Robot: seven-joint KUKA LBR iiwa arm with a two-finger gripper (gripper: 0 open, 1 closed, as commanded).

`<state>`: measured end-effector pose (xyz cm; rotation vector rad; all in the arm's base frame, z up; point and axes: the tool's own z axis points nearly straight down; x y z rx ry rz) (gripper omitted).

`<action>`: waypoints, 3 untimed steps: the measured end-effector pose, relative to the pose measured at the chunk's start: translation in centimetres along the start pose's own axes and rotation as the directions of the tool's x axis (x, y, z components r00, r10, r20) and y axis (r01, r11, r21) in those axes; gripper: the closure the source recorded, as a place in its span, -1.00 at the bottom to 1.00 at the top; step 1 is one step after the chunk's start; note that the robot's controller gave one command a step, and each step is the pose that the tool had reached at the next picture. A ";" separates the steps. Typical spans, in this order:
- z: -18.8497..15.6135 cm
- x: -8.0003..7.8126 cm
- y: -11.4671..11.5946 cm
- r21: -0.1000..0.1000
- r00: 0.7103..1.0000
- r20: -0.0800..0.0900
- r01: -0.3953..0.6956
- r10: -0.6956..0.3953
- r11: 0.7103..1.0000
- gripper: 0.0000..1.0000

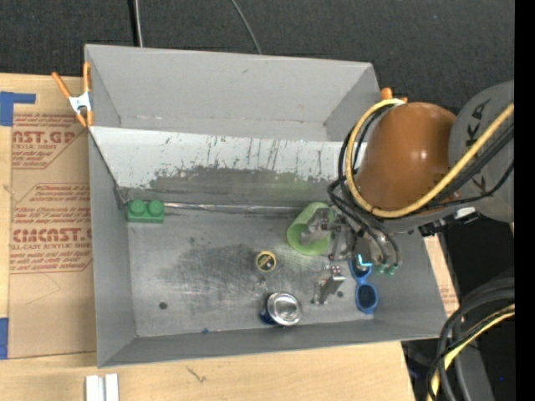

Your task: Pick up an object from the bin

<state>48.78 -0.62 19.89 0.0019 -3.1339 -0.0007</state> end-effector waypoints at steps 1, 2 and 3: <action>11.7 -0.5 2.6 0.020 0.871 0.035 0.490 -0.491 0.871 -1.00; 9.8 0.2 2.6 0.007 0.798 0.009 0.603 -0.603 0.798 -1.00; 9.8 0.7 5.7 0.005 0.695 0.006 0.719 -0.719 0.695 -1.00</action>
Offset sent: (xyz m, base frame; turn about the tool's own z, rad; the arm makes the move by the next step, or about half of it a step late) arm -0.0063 0.0275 -0.1289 -0.5173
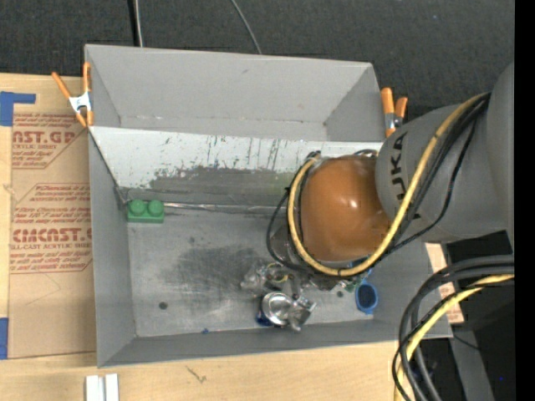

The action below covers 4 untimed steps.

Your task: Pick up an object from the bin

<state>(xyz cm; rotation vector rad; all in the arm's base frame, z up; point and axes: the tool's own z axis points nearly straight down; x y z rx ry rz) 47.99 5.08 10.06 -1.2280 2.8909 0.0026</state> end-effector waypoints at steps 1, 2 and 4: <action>2.7 1.2 -2.2 0.009 0.990 0.015 0.137 -0.137 0.991 -1.00; 2.7 0.0 -0.6 0.014 0.941 0.005 0.338 -0.338 0.941 -1.00; -0.8 -0.5 -0.3 0.003 0.941 0.001 0.339 -0.339 0.941 1.00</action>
Offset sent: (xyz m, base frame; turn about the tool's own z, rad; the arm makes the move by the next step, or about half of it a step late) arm 0.0035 -0.0286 -0.0306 -0.1371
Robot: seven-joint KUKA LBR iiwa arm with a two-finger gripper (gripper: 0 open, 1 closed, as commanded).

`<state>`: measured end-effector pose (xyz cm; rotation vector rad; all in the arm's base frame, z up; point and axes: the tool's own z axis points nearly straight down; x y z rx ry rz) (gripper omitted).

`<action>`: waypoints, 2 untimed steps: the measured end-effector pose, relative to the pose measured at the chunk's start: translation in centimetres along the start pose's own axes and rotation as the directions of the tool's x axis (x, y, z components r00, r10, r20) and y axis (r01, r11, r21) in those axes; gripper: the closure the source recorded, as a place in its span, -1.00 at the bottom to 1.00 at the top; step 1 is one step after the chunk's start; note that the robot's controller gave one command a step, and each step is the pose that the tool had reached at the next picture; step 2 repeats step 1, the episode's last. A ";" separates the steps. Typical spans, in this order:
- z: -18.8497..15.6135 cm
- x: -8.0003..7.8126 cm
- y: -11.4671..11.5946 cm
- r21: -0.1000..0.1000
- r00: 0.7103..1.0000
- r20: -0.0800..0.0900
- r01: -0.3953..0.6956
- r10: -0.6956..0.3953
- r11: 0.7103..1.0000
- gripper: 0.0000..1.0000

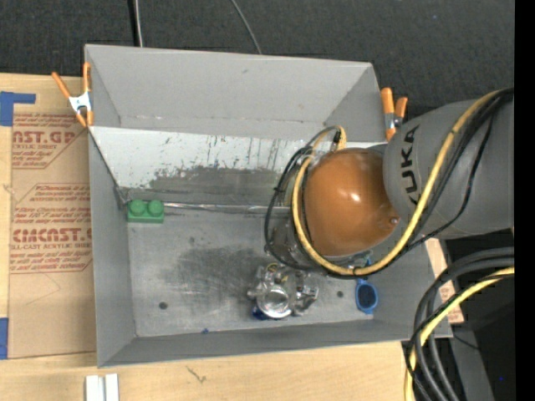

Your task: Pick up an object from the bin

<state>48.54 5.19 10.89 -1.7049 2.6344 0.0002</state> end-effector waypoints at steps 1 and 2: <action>-7.4 -0.2 -0.1 0.004 1.000 0.002 -0.002 0.002 1.000 1.00; -7.4 -0.2 -0.1 0.004 1.000 0.002 -0.002 0.002 1.000 1.00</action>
Offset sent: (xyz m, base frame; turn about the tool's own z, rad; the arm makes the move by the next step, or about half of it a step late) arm -0.0001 0.0001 0.0699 0.0000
